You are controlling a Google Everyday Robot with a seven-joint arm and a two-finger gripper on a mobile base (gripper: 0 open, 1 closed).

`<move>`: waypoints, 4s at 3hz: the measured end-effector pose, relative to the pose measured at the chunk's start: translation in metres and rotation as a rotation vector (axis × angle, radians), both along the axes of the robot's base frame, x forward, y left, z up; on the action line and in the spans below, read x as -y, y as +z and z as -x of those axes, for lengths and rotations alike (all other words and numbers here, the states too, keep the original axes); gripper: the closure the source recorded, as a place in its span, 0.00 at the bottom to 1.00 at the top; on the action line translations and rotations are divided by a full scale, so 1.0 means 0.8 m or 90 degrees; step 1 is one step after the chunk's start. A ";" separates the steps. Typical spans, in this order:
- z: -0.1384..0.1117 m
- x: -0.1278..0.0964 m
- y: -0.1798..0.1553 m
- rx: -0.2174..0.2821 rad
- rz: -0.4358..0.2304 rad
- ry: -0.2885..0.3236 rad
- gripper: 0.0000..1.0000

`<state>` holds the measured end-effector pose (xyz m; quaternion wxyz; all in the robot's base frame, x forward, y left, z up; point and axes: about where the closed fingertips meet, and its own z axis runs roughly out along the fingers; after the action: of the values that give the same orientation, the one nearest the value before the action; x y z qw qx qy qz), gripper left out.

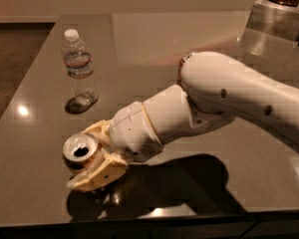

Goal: Move orange can near coke can

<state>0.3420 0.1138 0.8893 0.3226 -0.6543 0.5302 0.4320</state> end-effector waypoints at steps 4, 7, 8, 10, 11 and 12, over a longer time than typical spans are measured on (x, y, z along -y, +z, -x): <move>-0.100 0.090 0.078 0.072 -0.043 -0.217 1.00; -0.169 0.190 0.068 0.115 -0.090 -0.420 1.00; -0.193 0.215 0.060 0.146 -0.097 -0.503 1.00; -0.216 0.250 0.043 0.144 -0.079 -0.596 1.00; -0.221 0.274 0.031 0.106 -0.066 -0.633 1.00; -0.225 0.292 0.025 0.079 -0.066 -0.658 0.87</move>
Offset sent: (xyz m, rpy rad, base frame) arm 0.0451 -0.0357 0.0521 0.1127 -0.0377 -0.1875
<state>0.5224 -0.1198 0.9093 0.5565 -0.3150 0.7417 0.2026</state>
